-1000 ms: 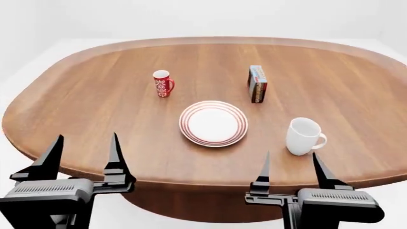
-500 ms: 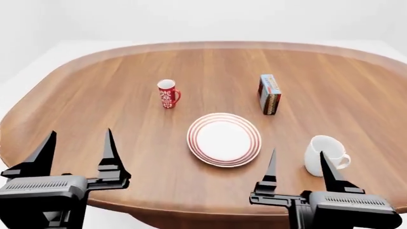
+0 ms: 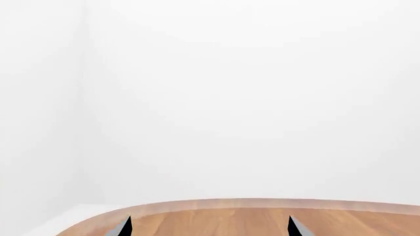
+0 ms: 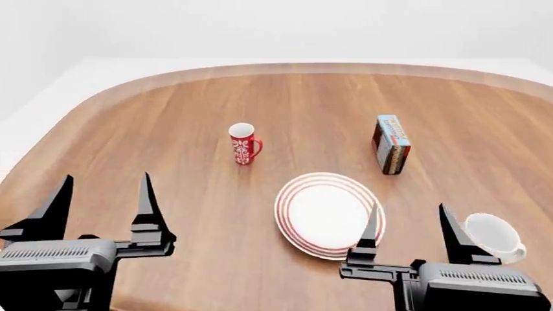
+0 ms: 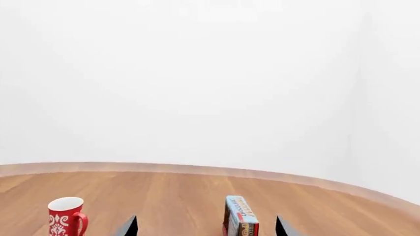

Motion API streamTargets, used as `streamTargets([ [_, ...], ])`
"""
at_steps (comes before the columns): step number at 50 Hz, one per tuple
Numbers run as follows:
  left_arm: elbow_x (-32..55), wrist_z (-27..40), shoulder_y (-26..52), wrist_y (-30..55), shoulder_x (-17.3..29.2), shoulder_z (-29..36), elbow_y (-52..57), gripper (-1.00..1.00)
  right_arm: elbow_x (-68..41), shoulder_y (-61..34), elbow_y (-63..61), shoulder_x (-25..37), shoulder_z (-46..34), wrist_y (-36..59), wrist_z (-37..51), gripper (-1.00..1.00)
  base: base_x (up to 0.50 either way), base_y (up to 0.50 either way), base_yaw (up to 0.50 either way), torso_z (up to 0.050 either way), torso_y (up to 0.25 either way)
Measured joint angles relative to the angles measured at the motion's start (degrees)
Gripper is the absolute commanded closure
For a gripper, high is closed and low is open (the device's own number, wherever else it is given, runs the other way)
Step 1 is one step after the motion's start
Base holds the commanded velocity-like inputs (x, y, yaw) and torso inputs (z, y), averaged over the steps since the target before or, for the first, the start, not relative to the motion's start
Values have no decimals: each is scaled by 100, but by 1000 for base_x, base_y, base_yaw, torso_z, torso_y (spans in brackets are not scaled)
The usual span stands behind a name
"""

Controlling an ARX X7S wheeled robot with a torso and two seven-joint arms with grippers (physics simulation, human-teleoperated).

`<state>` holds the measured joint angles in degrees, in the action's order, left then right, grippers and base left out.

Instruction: Pick up the red mug and put it on the plate

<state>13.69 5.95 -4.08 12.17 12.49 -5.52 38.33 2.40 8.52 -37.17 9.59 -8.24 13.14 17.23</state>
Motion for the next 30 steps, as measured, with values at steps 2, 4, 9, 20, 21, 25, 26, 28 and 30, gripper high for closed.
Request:
streamTargets([
  [2, 7, 6, -4, -5, 7, 0, 3, -100, 21, -4, 6, 9, -21, 9, 14, -100, 66, 500, 0, 0, 0],
  [4, 12, 14, -10, -10, 22, -9, 8, -100, 33, -4, 15, 3, -39, 4, 36, -100, 35, 88, 0, 0, 0],
  [9, 63, 31, -37, -18, 40, -39, 40, -100, -81, 31, 1, 16, -26, -40, 26, -100, 395, 25, 0, 0, 0],
  [20, 144, 67, -70, -30, 73, -64, 84, -100, -189, 104, -95, 60, 18, -66, 85, -100, 500, 7, 0, 0, 0],
  [21, 149, 69, -75, -32, 76, -65, 88, -100, -191, 111, -103, 65, 17, -70, 91, -100, 500, 0, 0, 0, 15],
  [25, 170, 78, -91, -42, 90, -69, 100, -100, -193, 136, -131, 81, 16, -80, 116, -100, 500, 0, 0, 0, 0],
  [26, 175, 81, -94, -43, 93, -70, 103, -100, -193, 142, -137, 84, 16, -82, 123, -100, 500, 0, 0, 0, 0],
  [28, 185, 87, -99, -46, 100, -71, 108, -100, -190, 150, -147, 91, 14, -83, 138, -100, 500, 0, 0, 0, 0],
  [30, 195, 94, -99, -46, 107, -72, 111, -100, -185, 149, -152, 94, 14, -68, 157, -100, 184, 0, 0, 0, 0],
])
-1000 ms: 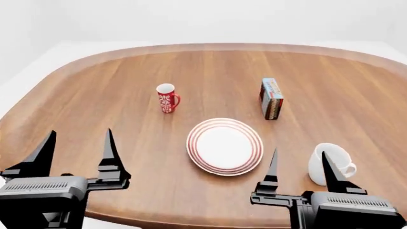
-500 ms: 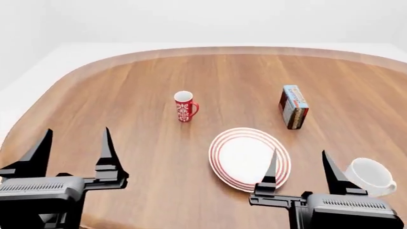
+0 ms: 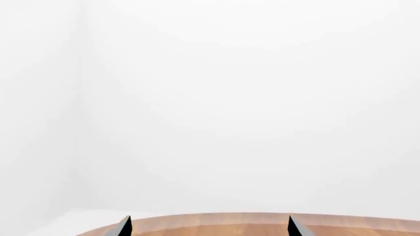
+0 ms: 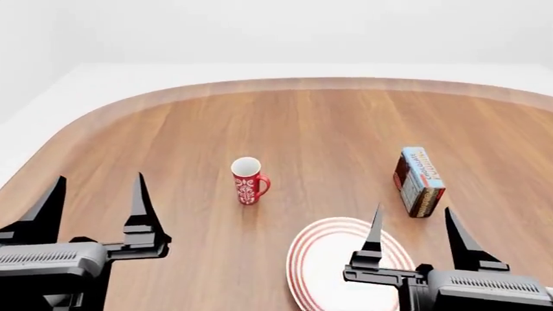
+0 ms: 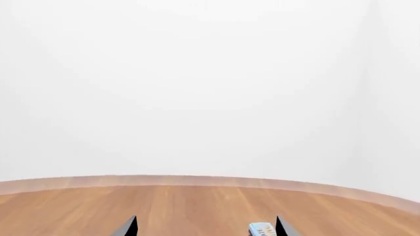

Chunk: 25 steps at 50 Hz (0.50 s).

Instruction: Pick up the red mug and put it on the plate

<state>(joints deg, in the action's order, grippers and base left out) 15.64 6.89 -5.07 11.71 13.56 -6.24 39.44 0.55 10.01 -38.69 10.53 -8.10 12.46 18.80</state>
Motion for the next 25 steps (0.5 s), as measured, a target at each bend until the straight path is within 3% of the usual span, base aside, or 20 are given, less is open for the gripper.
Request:
streamTargets([
  [14, 19, 58, 49, 4, 35, 27, -60, -100, -146, -114, 109, 40, 51, 61, 39, -100, 0, 0, 0, 0, 0],
  [25, 112, 136, 107, 119, 51, 39, -48, -100, -641, -1503, 234, 367, 18, 1570, -490, -100, 0, 0, 0, 0, 0],
])
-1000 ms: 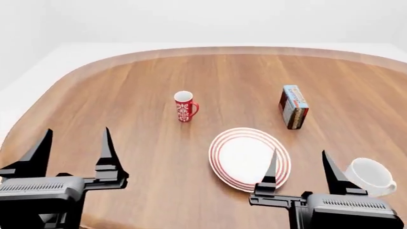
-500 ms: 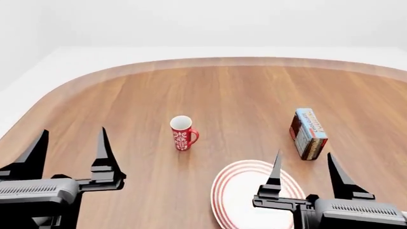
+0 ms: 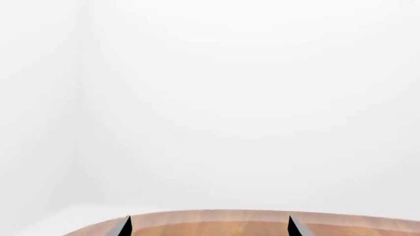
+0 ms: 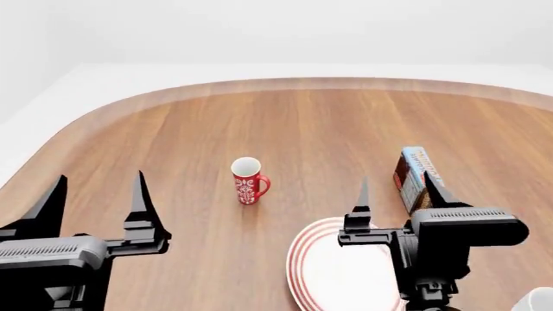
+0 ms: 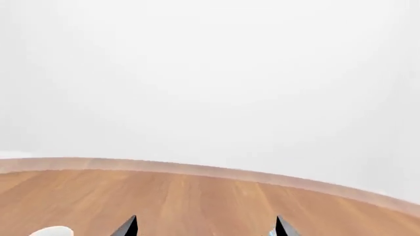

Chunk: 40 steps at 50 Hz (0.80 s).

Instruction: Pick up the red mug and put it on the plate

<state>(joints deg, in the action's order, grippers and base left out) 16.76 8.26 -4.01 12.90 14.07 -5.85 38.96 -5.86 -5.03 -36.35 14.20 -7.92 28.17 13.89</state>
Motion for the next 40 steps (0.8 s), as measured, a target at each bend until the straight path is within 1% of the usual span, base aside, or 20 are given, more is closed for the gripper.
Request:
streamTargets([
  [7, 219, 121, 125, 127, -87, -66, -73, -100, -425, -1255, 726, 61, -89, 787, -567, -100, 0, 0, 0, 0, 0],
  [14, 431, 262, 246, 283, -148, -153, -124, -100, -791, -2330, 1986, -23, -151, 1011, -1190, -100, 0, 0, 0, 0, 0],
  [25, 545, 422, 278, 328, -183, -256, -156, -100, -979, -3588, 4177, -208, -364, 867, -1935, -100, 0, 0, 0, 0, 0],
  [30, 538, 449, 240, 256, -184, -286, -165, -100, -969, -3952, 4977, -321, -437, 700, -2083, -100, 0, 0, 0, 0, 0],
  [40, 703, 304, 166, -169, -220, -428, -259, -100, -825, -4503, 6520, -600, -676, 181, -2302, -100, 0, 0, 0, 0, 0],
])
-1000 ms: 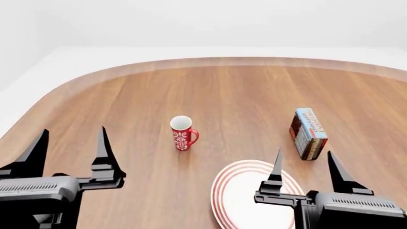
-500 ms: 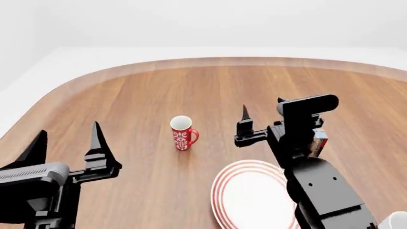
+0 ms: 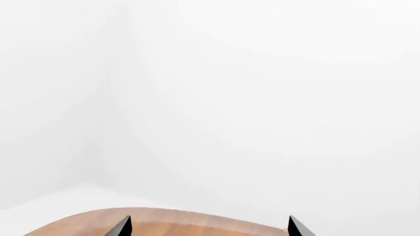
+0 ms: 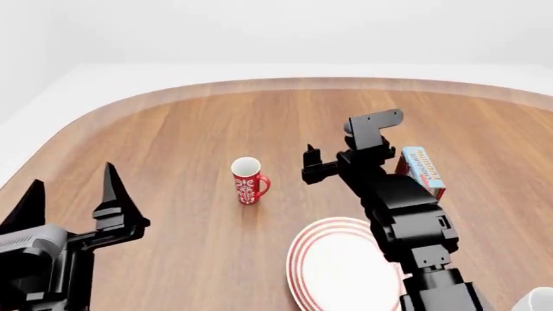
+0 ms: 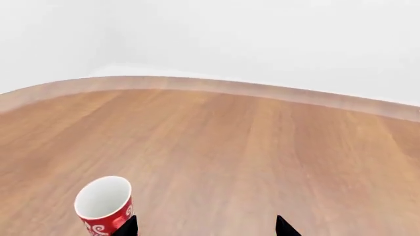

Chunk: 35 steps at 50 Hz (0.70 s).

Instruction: Pick up the red mug and put it on the plate

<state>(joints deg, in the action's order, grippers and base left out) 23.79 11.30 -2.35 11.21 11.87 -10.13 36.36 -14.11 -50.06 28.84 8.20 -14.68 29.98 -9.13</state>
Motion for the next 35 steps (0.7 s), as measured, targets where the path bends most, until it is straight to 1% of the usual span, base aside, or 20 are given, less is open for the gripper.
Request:
streamTargets([
  [5, 30, -68, -16, -206, -17, -39, -63, -100, 81, -178, 600, -143, -149, -272, -109, -100, 0, 0, 0, 0, -22],
  [11, -49, -126, -54, -460, -36, -43, -107, -100, 154, -350, 1167, -289, -307, -540, -213, -100, 0, 0, 0, 0, -239],
  [27, -79, -114, -102, -583, 10, 9, -95, -100, 203, -803, 2295, -603, -671, -1171, -425, -100, 0, 0, 0, 0, 0],
  [31, -85, -110, -120, -607, 21, 24, -91, -100, -52, -998, 2710, -672, -970, -1422, -449, -100, 0, 0, 0, 0, 0],
  [35, -89, -111, -143, -642, 33, 34, -88, -100, -596, -1189, 3140, -721, -1559, -1706, -420, -100, 0, 0, 0, 0, 0],
])
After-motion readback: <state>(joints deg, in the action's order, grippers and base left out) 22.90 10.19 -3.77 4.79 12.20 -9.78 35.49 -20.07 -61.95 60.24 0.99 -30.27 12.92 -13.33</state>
